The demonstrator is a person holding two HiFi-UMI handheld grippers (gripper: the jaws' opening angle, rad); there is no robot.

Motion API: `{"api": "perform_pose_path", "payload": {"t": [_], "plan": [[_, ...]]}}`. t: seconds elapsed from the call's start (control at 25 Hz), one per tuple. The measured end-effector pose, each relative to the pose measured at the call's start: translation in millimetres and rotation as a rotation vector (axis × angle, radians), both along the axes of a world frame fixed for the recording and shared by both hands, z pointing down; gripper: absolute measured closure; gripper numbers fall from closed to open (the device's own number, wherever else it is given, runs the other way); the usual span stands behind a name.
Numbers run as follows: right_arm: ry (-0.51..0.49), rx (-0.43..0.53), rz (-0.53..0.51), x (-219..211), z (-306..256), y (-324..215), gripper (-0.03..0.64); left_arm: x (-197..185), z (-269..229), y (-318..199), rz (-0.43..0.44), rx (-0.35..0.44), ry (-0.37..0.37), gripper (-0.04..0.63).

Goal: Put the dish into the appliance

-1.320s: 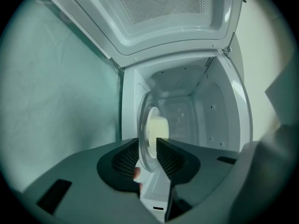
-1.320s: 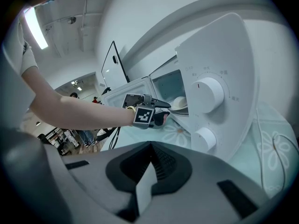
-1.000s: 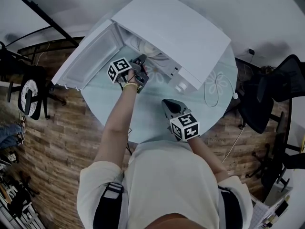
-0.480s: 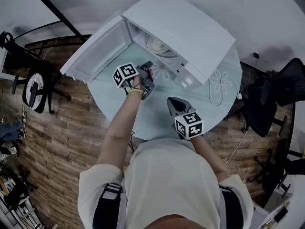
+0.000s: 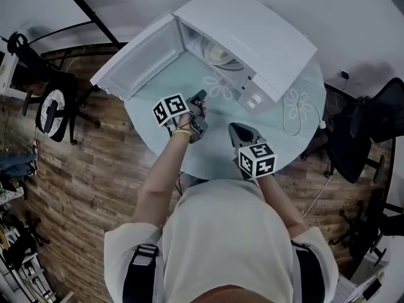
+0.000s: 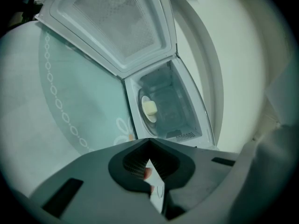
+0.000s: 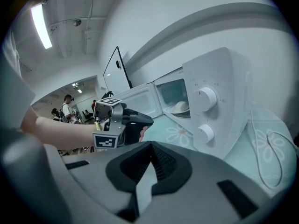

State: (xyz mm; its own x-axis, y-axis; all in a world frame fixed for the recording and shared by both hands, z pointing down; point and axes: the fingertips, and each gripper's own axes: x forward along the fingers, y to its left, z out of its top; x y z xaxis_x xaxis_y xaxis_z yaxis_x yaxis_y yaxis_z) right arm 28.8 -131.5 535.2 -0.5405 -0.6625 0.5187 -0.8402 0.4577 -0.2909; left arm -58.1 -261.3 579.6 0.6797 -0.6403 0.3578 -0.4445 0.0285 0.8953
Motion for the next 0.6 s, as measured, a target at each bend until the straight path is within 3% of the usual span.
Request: {"api": "perform_pose_path", "payload": {"t": [0.32, 0.6], "plan": [[-0.018, 0.003, -0.004, -8.6, -4.3, 11.8, 0.611, -16.1, -4.8, 55.7, 0.074, 0.04, -0.094, 0.586], [-0.027, -0.006, -0.011, -15.7, -4.6, 23.9, 0.611, -27.4, -3.5, 100.3, 0.077, 0.049, -0.114, 0.586]]}}
